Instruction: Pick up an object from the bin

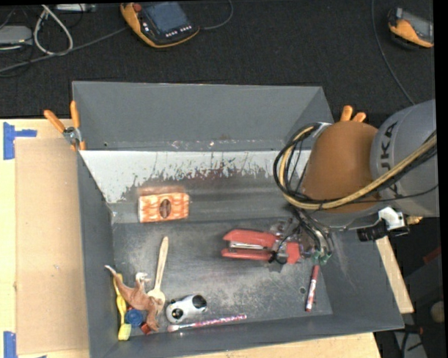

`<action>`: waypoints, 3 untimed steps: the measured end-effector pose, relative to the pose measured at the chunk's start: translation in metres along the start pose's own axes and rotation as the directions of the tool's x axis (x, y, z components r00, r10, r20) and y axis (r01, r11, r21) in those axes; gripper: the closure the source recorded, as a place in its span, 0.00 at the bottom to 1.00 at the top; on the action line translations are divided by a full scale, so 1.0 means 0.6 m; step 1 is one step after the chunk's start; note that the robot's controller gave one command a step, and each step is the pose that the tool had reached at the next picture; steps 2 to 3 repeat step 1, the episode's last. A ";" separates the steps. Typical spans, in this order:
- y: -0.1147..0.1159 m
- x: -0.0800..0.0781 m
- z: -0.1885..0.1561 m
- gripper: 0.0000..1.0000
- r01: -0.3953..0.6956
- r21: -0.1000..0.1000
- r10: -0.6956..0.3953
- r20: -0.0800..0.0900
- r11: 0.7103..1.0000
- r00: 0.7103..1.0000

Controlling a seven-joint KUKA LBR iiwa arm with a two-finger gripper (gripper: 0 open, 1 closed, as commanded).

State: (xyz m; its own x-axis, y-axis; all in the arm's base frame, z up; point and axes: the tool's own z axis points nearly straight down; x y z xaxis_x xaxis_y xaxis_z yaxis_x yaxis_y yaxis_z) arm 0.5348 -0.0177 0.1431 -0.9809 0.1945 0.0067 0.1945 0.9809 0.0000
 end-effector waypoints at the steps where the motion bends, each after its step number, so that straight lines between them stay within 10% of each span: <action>1: 0.021 -0.005 -0.079 1.00 0.059 0.000 -0.059 -0.005 0.998 0.998; 3: 0.021 -0.005 -0.079 1.00 0.059 0.000 -0.059 -0.005 0.998 0.998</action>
Offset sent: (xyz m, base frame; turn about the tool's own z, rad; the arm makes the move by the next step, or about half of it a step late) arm -0.0125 0.0162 0.2315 0.0643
